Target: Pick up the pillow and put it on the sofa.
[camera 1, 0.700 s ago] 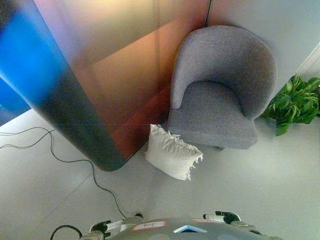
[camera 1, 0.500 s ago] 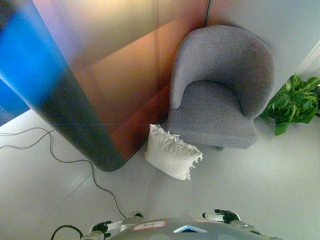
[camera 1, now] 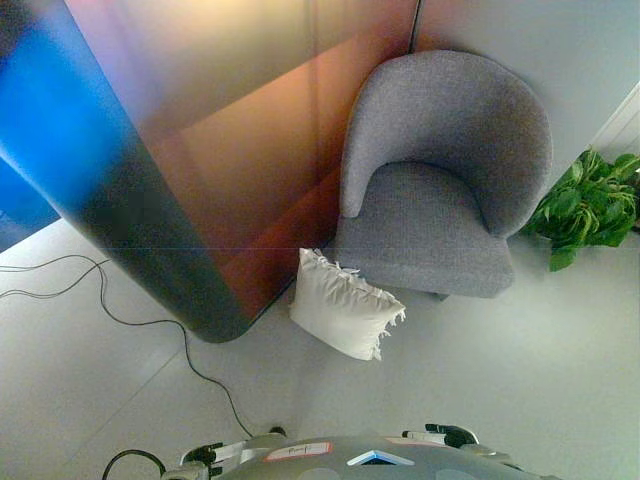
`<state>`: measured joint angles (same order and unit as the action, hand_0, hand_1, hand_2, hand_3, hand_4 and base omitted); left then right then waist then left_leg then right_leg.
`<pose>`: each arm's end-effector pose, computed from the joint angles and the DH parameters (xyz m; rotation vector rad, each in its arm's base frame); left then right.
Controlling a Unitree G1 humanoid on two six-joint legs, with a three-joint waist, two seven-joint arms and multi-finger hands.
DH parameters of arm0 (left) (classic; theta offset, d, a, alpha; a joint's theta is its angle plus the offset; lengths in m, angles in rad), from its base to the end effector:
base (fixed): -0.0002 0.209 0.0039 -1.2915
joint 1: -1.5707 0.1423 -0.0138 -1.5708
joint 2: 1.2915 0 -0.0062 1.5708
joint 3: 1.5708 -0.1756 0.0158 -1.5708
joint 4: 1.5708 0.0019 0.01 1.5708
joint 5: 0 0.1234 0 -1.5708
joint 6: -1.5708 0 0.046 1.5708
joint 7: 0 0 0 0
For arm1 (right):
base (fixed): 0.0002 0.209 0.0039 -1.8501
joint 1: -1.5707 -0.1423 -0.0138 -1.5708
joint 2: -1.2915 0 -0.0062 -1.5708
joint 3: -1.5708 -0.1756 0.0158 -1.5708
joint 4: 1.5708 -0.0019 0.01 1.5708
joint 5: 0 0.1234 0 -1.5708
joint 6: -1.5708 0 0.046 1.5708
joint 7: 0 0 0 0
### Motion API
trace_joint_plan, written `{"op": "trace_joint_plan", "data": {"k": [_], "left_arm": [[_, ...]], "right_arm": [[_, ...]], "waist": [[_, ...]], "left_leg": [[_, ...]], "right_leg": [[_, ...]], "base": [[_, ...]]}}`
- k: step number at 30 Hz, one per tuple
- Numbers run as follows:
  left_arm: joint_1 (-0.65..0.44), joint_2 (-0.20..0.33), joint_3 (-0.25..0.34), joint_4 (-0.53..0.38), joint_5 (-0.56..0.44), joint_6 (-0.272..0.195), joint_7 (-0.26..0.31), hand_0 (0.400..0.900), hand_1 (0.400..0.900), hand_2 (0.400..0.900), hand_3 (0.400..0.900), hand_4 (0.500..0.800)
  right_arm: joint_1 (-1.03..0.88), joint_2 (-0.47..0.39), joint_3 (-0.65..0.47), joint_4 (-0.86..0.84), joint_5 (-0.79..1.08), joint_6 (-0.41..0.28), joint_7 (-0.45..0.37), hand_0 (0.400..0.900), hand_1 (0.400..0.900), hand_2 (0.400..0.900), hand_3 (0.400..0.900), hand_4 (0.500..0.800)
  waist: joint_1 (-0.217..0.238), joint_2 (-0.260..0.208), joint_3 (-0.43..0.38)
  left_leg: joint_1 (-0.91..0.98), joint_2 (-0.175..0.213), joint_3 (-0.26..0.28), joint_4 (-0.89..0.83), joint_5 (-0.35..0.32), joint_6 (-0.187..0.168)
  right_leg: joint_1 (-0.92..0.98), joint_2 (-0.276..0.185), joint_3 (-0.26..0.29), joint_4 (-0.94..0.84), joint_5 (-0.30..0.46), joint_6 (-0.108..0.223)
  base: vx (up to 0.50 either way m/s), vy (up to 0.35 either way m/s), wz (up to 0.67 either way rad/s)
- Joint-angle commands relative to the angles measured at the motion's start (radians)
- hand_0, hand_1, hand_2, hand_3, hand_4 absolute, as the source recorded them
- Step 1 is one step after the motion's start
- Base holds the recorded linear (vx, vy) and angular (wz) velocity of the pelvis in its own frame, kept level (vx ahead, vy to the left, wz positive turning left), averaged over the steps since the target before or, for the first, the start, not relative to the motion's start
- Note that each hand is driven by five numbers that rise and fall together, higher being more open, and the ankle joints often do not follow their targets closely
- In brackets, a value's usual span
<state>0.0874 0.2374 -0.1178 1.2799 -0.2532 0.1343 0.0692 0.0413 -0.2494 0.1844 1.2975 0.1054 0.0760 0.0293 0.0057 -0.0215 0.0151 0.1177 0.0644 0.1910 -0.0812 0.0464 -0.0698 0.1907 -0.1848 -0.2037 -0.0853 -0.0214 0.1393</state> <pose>0.0214 0.2226 -0.1001 0.0925 1.4833 0.2953 0.0372 -0.2244 -0.0986 -0.2159 1.4237 -0.0639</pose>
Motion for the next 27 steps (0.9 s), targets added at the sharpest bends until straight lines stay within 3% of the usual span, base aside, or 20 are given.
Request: {"op": "trace_joint_plan", "data": {"k": [1,14,17,20,21,23,27], "left_arm": [[-0.065,0.002,0.021,0.048,-0.026,0.011,-0.004,0.900,0.900,0.900,0.900,0.800],[-0.064,0.009,0.007,0.037,-0.005,0.024,0.000,0.900,0.900,0.900,0.900,0.800],[-0.067,0.014,-0.004,0.033,0.006,0.038,0.001,0.900,0.900,0.900,0.900,0.800],[-0.067,0.009,-0.003,0.033,-0.005,0.043,0.013,0.900,0.900,0.900,0.900,0.800],[-0.064,0.005,0.002,0.032,-0.012,0.039,0.016,0.900,0.900,0.900,0.900,0.800],[-0.054,-0.004,0.002,0.030,-0.043,0.028,0.013,0.900,0.900,0.900,0.900,0.800],[-0.035,-0.030,0.008,0.042,-0.068,0.018,0.009,0.900,0.900,0.900,0.900,0.800]], "right_arm": [[-0.087,-0.005,-0.001,0.061,-0.005,-0.016,-0.013,0.900,0.900,0.900,0.900,0.800],[-0.085,-0.008,-0.008,0.054,0.046,-0.027,-0.018,0.900,0.900,0.900,0.900,0.800],[-0.082,-0.008,-0.010,0.055,0.060,-0.028,-0.018,0.900,0.900,0.900,0.900,0.800],[-0.082,-0.015,-0.010,0.060,0.037,-0.028,-0.005,0.900,0.900,0.900,0.900,0.800],[-0.083,-0.020,-0.007,0.054,0.021,-0.028,-0.002,0.900,0.900,0.900,0.900,0.800],[-0.084,-0.033,0.016,0.028,-0.014,-0.005,-0.007,0.900,0.900,0.900,0.900,0.800],[-0.126,-0.055,0.033,0.061,-0.047,-0.005,0.001,0.900,0.900,0.900,0.900,0.800]], "waist": [[0.033,0.023,0.046],[0.029,0.029,0.056],[0.016,0.031,0.062],[0.011,0.017,0.082],[0.013,0.008,0.092],[0.037,0.010,0.125],[0.080,0.047,0.170]], "left_leg": [[0.041,-0.007,-0.008,0.025,-0.091,0.040],[0.034,-0.002,-0.017,0.030,-0.087,0.041],[0.025,0.002,-0.029,0.055,-0.096,0.043],[-0.021,-0.002,-0.049,0.199,-0.129,0.035],[-0.060,0.002,-0.064,0.313,-0.107,0.025],[-0.183,0.003,-0.127,0.446,0.018,-0.007],[-0.265,0.072,-0.109,0.272,0.125,-0.036]], "right_leg": [[-0.073,0.015,0.015,0.027,0.062,-0.026],[-0.089,0.022,0.016,0.059,0.045,-0.034],[-0.105,0.042,0.040,0.087,0.024,-0.051],[-0.132,0.043,0.052,0.128,0.011,-0.077],[-0.143,0.038,0.044,0.141,0.005,-0.093],[-0.155,0.039,0.040,0.157,0.002,-0.110],[-0.142,0.043,0.047,0.168,-0.028,-0.094]], "base": [[0.00,0.000,0.00],[0.00,-0.039,0.00],[0.00,-0.138,-0.01],[-0.01,-0.119,-0.09],[-0.02,-0.072,-0.32],[-0.01,-0.007,-0.48],[0.14,0.143,-0.32]]}}
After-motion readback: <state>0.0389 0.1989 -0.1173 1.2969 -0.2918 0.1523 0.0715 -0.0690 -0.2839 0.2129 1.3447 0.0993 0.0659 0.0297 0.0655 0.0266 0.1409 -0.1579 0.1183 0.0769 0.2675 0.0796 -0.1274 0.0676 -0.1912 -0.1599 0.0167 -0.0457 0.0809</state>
